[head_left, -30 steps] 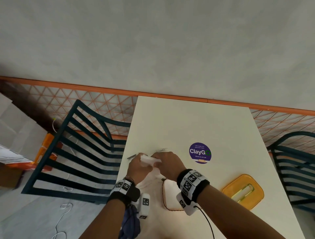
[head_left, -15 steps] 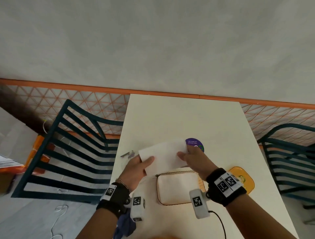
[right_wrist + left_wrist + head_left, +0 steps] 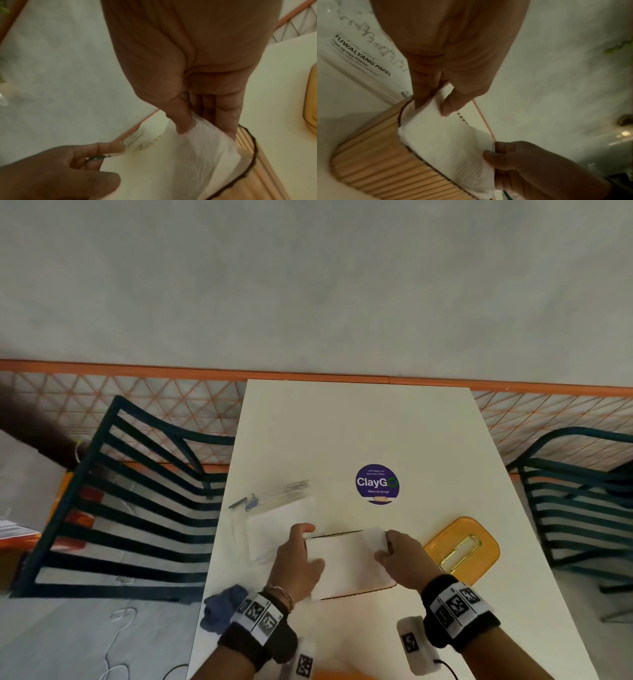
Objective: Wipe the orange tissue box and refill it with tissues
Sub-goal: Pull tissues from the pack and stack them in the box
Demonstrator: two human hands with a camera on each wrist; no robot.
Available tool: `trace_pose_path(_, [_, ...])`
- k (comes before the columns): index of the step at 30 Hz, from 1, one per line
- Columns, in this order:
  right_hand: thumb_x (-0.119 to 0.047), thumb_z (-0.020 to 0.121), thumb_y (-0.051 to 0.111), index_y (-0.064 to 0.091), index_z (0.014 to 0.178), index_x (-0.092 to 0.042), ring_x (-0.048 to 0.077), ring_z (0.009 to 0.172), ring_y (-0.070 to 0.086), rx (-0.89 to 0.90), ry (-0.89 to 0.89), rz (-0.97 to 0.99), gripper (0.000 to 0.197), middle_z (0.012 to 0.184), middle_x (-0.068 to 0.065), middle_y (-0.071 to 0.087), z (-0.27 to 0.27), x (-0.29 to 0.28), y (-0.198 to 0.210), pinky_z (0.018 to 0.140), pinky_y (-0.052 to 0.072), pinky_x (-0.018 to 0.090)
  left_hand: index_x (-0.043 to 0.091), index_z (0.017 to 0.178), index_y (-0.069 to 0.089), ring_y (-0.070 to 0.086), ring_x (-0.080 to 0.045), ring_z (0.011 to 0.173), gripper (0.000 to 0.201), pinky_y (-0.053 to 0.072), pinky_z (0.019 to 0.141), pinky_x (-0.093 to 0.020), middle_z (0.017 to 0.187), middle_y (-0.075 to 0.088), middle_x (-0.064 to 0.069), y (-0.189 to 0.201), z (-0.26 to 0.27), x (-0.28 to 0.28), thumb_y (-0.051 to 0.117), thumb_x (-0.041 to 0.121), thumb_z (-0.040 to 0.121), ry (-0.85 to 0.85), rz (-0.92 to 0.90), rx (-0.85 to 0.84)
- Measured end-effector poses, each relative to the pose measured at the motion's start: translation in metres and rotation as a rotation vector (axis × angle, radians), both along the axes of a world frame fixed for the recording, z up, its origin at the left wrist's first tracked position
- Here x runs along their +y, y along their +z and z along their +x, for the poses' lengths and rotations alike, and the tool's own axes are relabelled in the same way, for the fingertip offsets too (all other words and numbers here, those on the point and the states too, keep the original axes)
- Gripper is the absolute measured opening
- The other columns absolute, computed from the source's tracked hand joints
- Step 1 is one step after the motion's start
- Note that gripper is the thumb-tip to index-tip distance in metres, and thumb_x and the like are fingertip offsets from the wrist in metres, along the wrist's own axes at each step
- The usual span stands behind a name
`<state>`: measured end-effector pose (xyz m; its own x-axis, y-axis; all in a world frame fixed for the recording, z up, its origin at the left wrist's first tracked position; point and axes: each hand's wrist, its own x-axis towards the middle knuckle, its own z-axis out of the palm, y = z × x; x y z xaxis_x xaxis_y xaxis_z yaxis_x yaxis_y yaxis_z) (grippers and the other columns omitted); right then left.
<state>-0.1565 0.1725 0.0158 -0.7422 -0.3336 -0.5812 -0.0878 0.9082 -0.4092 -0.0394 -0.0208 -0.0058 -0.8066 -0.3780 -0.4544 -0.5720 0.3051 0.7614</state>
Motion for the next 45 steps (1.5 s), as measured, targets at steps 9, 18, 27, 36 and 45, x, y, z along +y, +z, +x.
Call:
trace_pose_path(9, [-0.018, 0.094, 0.062, 0.057, 0.096, -0.016, 0.020, 0.083, 0.058, 0.090, 0.013, 0.071, 0.006, 0.093, 0.001, 0.059, -0.003, 0.000, -0.007, 0.069, 0.043, 0.024, 0.026, 0.144, 0.036, 0.055, -0.021, 0.123, 0.069, 0.047, 0.100, -0.027, 0.134, 0.056, -0.005, 0.002, -0.002, 0.013, 0.072, 0.010, 0.087, -0.068, -0.207, 0.001])
trace_pose_path(18, [-0.018, 0.091, 0.067, 0.065, 0.120, -0.014, 0.022, 0.091, 0.069, 0.202, 0.039, 0.142, 0.029, 0.107, 0.005, 0.070, -0.002, 0.001, -0.009, 0.079, 0.059, 0.030, 0.026, 0.126, 0.054, 0.061, -0.013, 0.104, 0.049, 0.050, 0.085, -0.020, 0.127, 0.050, 0.004, 0.006, -0.002, 0.008, 0.079, 0.025, 0.084, -0.176, -0.409, -0.079])
trace_pose_path(27, [-0.011, 0.087, 0.074, 0.060, 0.134, -0.025, 0.015, 0.117, 0.060, 0.323, 0.382, 0.025, 0.051, 0.135, -0.007, 0.057, 0.011, 0.005, -0.013, 0.093, 0.052, 0.024, 0.029, 0.121, 0.068, 0.062, -0.016, 0.116, 0.037, 0.047, 0.097, -0.030, 0.129, 0.063, 0.005, 0.002, -0.002, 0.007, 0.074, 0.040, 0.086, -0.494, -0.574, -0.285])
trace_pose_path(36, [-0.011, 0.090, 0.072, 0.062, 0.133, -0.028, 0.013, 0.130, 0.052, 0.329, 0.399, -0.039, 0.048, 0.144, -0.009, 0.052, 0.010, 0.007, -0.022, 0.104, 0.046, 0.023, 0.031, 0.125, 0.068, 0.060, -0.012, 0.117, 0.042, 0.049, 0.096, -0.029, 0.124, 0.066, 0.008, 0.005, -0.007, -0.001, 0.076, 0.039, 0.085, -0.541, -0.517, -0.124])
trace_pose_path(45, [0.000, 0.090, 0.068, 0.072, 0.116, -0.018, 0.012, 0.079, 0.067, 0.264, -0.081, -0.113, 0.032, 0.101, -0.002, 0.072, -0.014, 0.021, -0.023, 0.064, 0.053, 0.017, 0.024, 0.141, 0.053, 0.051, -0.019, 0.130, 0.063, 0.049, 0.104, -0.036, 0.137, 0.056, 0.002, -0.022, -0.046, -0.099, 0.079, 0.034, 0.084, -0.244, -0.550, -0.223])
